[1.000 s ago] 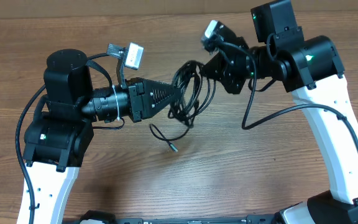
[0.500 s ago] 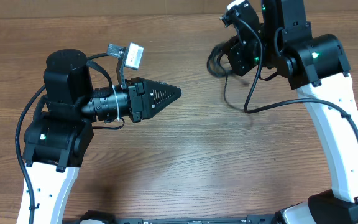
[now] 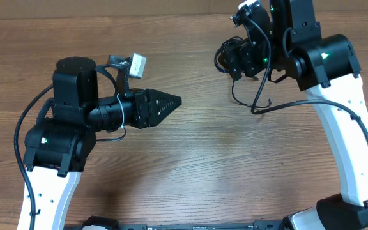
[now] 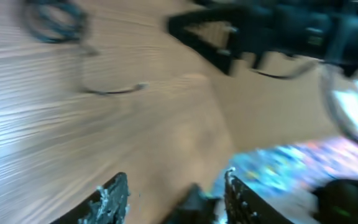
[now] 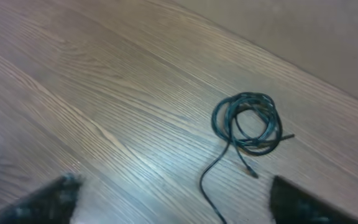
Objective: Untangle cables
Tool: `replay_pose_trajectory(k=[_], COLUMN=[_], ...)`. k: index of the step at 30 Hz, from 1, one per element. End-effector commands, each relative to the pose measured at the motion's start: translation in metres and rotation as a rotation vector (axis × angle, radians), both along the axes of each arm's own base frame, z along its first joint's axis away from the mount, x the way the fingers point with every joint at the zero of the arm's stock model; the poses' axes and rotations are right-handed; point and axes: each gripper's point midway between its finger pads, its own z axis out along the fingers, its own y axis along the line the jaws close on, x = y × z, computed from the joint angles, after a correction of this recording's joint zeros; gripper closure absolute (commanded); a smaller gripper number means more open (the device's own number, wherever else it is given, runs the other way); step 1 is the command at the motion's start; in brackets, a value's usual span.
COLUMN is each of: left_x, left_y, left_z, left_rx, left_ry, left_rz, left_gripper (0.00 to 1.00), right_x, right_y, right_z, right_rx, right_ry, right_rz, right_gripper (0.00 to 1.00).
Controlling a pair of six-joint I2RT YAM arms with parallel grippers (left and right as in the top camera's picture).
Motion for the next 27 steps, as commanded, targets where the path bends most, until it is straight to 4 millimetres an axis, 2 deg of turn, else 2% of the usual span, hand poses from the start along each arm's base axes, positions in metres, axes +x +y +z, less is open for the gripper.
replay_pose_trajectory(k=[1, 5, 6, 17, 22, 27], left_x=[0.021, 0.023, 0.024, 0.031, 0.031, 0.03], left_y=[0.025, 0.028, 0.029, 0.039, 0.039, 0.039], left_z=[-0.011, -0.012, -0.013, -0.018, -0.018, -0.019], left_rx=[0.145, 0.16, 0.164, 0.206, 0.207, 0.209], left_ry=[-0.056, -0.055, -0.055, -0.048, -0.048, -0.042], left_rz=[0.158, 0.176, 0.182, 0.246, 0.247, 0.246], left_gripper=[0.39, 0.23, 0.2, 0.11, 0.09, 0.07], right_x=[0.018, 0.037, 0.041, 0.103, 0.117, 0.122], right_y=[-0.015, -0.026, -0.029, -0.018, -0.015, -0.014], right_z=[-0.025, -0.058, -0.067, -0.134, -0.168, -0.204], right_rx=[-0.029, -0.048, -0.052, -0.011, -0.005, -0.021], right_ry=[0.054, 0.129, 0.147, 0.169, 0.207, 0.261], right_rz=[-0.056, -0.091, -0.099, -0.135, -0.157, -0.158], right_gripper=[0.0, 0.0, 0.03, 0.03, 0.06, 0.15])
